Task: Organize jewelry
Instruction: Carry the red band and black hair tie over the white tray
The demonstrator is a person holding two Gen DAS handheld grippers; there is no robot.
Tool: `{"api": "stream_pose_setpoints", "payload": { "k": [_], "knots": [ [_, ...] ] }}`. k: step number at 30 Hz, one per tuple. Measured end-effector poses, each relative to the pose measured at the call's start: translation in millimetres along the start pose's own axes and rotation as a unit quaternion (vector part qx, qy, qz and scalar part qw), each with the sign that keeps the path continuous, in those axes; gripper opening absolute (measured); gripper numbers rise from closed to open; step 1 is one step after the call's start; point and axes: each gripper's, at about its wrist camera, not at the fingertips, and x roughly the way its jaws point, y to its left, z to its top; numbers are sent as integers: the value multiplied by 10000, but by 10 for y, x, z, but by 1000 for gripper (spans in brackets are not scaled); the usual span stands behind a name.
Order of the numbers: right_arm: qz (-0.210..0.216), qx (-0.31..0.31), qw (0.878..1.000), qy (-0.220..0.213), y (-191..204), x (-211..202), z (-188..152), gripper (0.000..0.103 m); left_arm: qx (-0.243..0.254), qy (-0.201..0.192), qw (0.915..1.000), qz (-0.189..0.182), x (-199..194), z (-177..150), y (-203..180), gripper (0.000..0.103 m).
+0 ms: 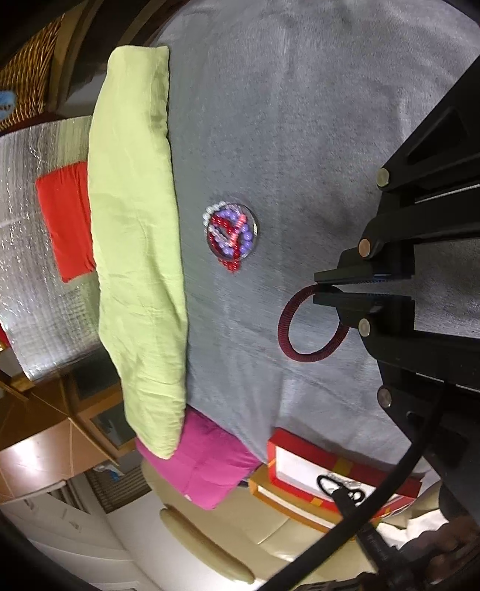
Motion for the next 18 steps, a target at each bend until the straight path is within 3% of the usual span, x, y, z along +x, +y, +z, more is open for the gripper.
{"api": "stream_pose_setpoints", "payload": {
  "k": [8, 18],
  "knots": [
    [31, -271, 9992, 287, 270, 83, -165, 5, -228, -99, 9996, 136, -139, 96, 411, 5],
    [542, -705, 9954, 356, 1103, 65, -215, 5, -528, -305, 9978, 258, -270, 258, 1139, 5]
  ]
}}
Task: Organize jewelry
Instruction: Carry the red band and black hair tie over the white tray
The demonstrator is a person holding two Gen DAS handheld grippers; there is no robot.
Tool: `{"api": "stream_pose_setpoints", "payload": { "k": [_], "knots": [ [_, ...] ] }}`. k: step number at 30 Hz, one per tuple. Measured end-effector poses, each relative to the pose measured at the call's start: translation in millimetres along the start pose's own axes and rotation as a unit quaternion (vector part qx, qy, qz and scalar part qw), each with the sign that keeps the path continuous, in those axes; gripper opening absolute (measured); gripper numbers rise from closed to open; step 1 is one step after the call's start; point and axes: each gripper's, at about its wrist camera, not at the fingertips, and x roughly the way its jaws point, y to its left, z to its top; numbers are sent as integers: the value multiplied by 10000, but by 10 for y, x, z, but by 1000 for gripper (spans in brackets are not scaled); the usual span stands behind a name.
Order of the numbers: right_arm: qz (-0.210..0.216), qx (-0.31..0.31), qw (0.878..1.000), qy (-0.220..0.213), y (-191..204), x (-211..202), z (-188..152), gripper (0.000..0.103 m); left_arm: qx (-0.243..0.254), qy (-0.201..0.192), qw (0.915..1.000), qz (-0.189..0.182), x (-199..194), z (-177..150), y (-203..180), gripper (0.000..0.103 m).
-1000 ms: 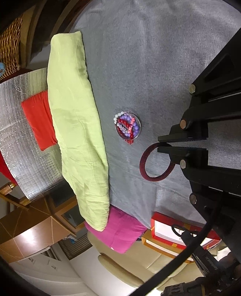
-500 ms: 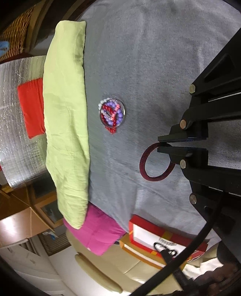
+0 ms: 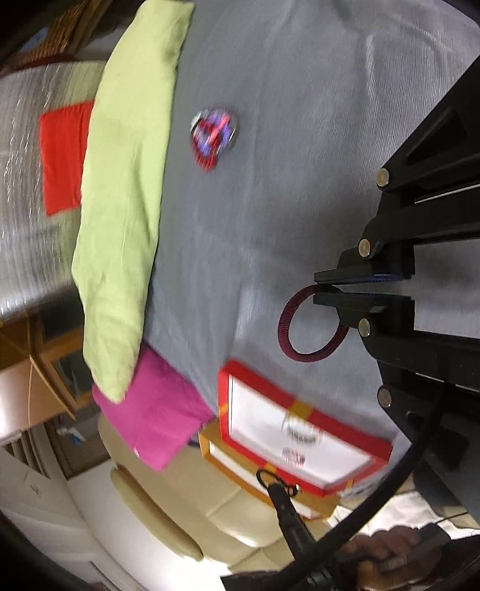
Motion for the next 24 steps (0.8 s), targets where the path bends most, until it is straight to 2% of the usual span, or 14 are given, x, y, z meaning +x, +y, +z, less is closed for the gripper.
{"api": "stream_pose_setpoints", "payload": {
  "k": [7, 15, 17, 20, 24],
  "knots": [
    [379, -411, 9984, 30, 720, 174, 208, 5, -84, -34, 9998, -154, 29, 84, 320, 5],
    [425, -611, 9970, 223, 1152, 531, 390, 5, -198, -8, 9997, -164, 216, 223, 518, 5],
    [396, -636, 9968, 290, 1217, 639, 436, 5, -203, 6, 9997, -99, 288, 261, 550, 5],
    [324, -691, 9961, 441, 1318, 844, 495, 5, -196, 104, 9995, 238, 408, 312, 581, 5],
    [218, -788, 9946, 640, 1428, 1106, 539, 5, -97, 107, 9992, 366, 521, 395, 583, 5]
  ]
}}
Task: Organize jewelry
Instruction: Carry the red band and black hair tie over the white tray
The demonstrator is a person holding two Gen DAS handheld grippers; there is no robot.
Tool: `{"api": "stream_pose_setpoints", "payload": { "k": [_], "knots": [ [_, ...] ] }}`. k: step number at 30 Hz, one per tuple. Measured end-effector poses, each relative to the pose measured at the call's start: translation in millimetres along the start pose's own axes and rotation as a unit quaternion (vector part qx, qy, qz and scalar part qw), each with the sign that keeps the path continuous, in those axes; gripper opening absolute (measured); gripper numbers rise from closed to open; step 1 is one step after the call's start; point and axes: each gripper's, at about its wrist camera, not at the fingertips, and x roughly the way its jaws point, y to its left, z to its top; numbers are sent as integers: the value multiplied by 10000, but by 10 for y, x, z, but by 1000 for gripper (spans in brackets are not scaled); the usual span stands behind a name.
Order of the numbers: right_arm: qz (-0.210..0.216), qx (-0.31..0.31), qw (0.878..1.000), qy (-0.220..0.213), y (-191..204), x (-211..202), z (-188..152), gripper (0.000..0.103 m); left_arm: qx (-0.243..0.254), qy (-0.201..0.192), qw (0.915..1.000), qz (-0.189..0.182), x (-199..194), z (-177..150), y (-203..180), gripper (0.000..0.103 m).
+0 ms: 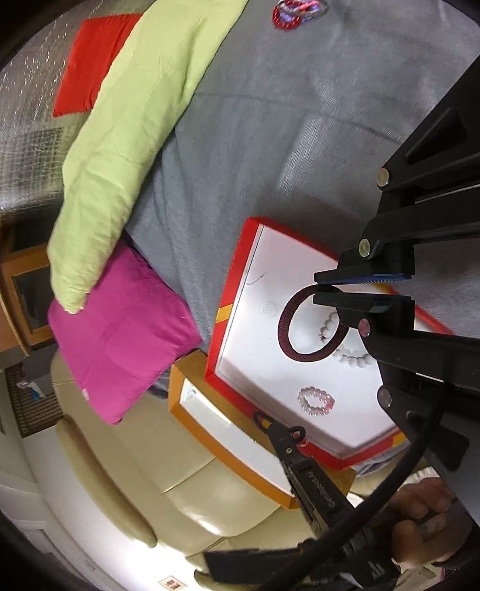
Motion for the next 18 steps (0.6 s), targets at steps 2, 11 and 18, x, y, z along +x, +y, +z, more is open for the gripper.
{"api": "stream_pose_setpoints", "payload": {
  "k": [2, 11, 18],
  "knots": [
    [-52, -23, 10000, 59, 24, 96, 45, 5, -53, 29, 10000, 22, 70, 37, 11, 5],
    [-271, 5, 9992, 308, 57, 467, 170, 5, 11, 153, 9998, 162, 338, 54, 7, 5],
    [-377, -35, 9986, 376, 88, 597, 186, 5, 59, 171, 9996, 231, 422, 46, 7, 5]
  ]
}}
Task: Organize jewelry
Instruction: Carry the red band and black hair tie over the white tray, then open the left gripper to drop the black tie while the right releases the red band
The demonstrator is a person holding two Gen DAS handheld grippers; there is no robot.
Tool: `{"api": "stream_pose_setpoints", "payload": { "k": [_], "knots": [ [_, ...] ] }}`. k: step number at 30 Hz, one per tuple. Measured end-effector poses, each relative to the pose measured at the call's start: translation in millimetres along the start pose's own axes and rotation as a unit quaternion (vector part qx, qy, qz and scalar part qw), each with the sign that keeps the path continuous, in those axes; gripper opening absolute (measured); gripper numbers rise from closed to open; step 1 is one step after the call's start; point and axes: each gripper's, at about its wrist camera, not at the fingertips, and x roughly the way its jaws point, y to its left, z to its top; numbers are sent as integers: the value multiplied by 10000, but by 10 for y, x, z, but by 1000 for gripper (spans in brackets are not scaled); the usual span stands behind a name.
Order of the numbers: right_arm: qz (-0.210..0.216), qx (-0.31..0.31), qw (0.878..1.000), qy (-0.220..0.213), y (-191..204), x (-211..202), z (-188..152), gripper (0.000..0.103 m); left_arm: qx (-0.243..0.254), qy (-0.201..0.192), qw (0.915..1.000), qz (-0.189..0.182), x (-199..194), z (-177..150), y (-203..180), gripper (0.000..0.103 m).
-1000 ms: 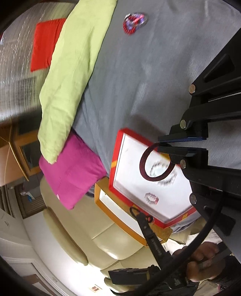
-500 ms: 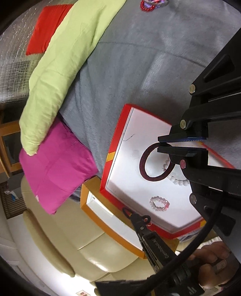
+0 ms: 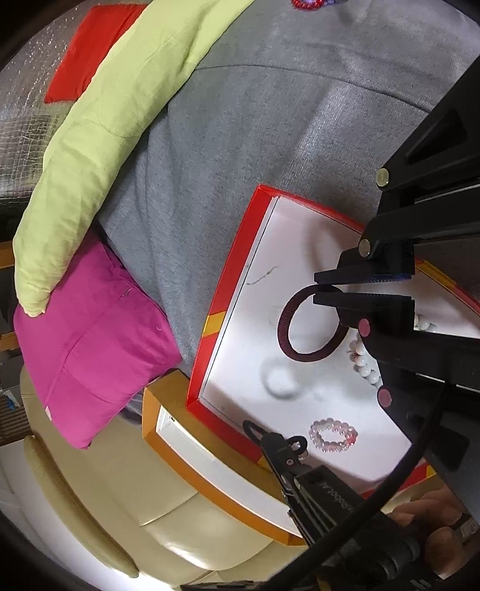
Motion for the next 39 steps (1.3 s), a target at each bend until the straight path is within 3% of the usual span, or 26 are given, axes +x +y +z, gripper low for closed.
{"api": "stream_pose_setpoints", "payload": {
  "k": [30, 31, 34, 36, 38, 39],
  "knots": [
    [-161, 26, 9999, 29, -8, 120, 60, 5, -20, -26, 10000, 48, 75, 51, 19, 5],
    [-171, 44, 9998, 43, -16, 126, 65, 5, -32, -11, 10000, 39, 77, 50, 16, 9],
    [-124, 71, 9999, 93, -25, 129, 69, 10, -71, -21, 9999, 81, 62, 49, 10, 39],
    [-162, 103, 9998, 18, -45, 86, 60, 17, -93, -177, 9997, 145, 2, 42, 12, 42],
    [-162, 136, 9998, -25, -69, 45, 51, 38, -98, -214, 9996, 185, -52, 45, 15, 45],
    [-158, 133, 9998, -57, -76, 15, 45, 42, -103, -228, 9995, 169, -84, 45, 18, 46]
  ]
}}
